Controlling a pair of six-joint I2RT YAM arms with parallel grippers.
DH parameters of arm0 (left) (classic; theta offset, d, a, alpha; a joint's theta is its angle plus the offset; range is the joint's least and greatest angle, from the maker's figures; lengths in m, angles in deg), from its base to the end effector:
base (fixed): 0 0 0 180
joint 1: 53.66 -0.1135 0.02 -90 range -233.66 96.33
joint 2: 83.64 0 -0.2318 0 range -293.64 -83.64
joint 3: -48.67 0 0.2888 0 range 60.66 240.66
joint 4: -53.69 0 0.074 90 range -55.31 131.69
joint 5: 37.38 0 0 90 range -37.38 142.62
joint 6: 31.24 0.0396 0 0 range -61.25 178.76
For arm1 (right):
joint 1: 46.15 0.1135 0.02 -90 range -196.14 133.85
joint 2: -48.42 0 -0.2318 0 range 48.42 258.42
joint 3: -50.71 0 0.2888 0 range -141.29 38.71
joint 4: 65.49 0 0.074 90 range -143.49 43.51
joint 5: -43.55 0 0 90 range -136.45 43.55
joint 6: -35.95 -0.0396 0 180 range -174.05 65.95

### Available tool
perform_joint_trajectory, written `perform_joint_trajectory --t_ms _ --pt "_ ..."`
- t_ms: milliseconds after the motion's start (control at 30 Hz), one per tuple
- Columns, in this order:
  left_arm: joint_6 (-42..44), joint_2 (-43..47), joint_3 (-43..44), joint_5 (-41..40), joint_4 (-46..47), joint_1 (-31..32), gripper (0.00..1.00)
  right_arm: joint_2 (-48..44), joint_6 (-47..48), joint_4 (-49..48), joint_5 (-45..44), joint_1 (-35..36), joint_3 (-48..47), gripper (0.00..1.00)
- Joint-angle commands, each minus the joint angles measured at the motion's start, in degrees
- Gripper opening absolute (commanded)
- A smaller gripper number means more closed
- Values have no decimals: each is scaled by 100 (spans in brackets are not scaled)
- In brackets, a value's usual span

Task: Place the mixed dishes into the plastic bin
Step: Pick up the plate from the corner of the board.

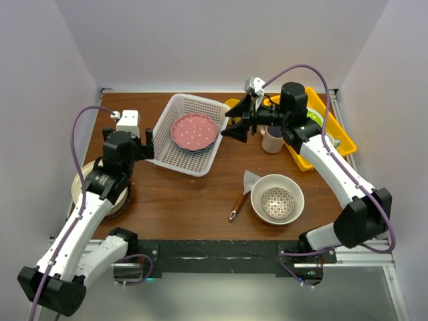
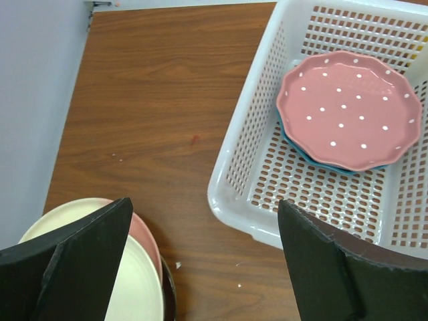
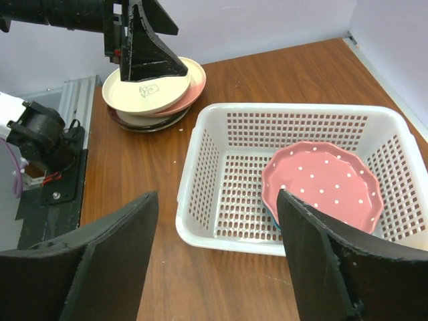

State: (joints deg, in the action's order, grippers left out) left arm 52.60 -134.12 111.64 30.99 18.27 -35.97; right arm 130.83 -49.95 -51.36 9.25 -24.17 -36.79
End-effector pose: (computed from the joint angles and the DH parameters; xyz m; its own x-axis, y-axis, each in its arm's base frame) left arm 0.2488 -0.0640 0.3116 -0.3646 0.0116 -0.9311 -0.0806 0.9958 0.0440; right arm 0.3329 0.1696 0.3538 -0.0762 -0.0742 -0.9943 -0.9754 0.2125 0.0589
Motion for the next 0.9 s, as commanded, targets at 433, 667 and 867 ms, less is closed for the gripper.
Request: perform_joint_trajectory --t_ms 433,667,867 --pt "896 987 -1072 -149 478 -20 91 -208 575 350 1979 -80 369 98" --pt "1274 1715 -1968 -368 1093 -20 86 -384 935 420 1549 -79 519 98" --pt "1494 1840 -2188 -763 1357 -20 85 -419 575 -55 1452 -80 739 98"
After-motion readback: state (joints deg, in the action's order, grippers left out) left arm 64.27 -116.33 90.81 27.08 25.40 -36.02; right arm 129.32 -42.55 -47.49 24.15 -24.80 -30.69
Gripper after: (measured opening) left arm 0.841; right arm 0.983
